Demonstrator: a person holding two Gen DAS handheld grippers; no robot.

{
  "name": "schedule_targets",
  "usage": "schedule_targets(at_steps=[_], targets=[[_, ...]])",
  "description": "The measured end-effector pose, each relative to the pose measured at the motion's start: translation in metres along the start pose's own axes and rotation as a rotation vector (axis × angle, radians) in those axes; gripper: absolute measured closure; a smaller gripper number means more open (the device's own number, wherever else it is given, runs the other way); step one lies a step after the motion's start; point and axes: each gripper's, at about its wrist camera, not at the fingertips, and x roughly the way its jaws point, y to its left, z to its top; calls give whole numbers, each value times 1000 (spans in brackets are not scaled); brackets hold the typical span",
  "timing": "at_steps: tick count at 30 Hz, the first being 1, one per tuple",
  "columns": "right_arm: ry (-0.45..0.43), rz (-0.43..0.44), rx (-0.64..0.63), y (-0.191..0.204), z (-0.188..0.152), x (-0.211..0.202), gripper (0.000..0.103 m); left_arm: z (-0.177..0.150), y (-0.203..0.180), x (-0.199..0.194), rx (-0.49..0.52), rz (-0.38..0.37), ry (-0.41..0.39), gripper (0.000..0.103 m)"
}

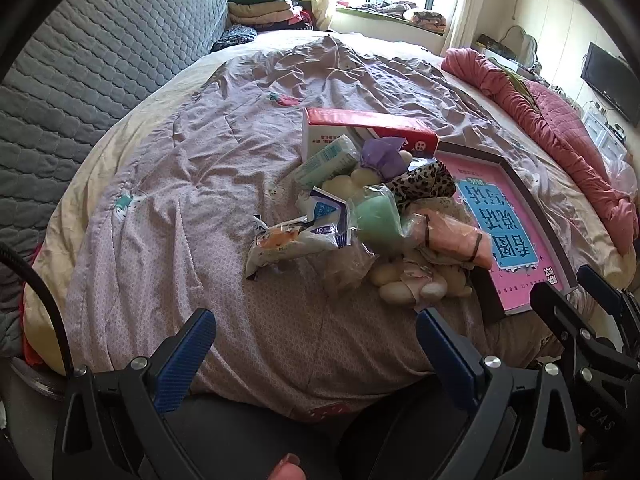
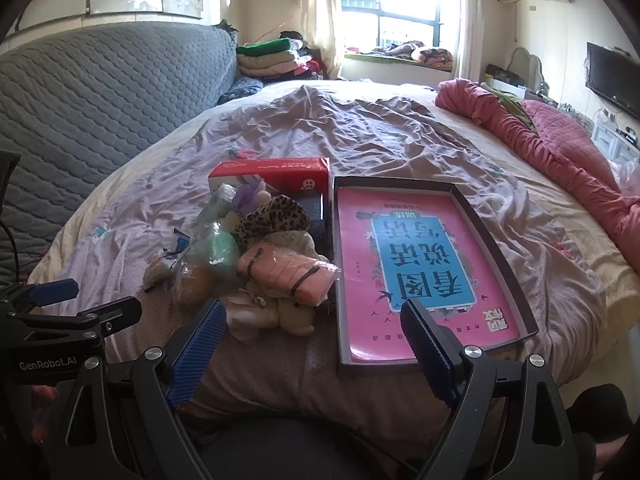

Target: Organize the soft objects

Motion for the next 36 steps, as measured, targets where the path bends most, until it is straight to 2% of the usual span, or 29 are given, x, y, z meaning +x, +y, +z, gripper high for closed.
schedule_targets(at_steps=[36], targets=[[9, 14, 8, 1, -3, 7, 13, 3, 2, -3, 9, 6, -7, 2]])
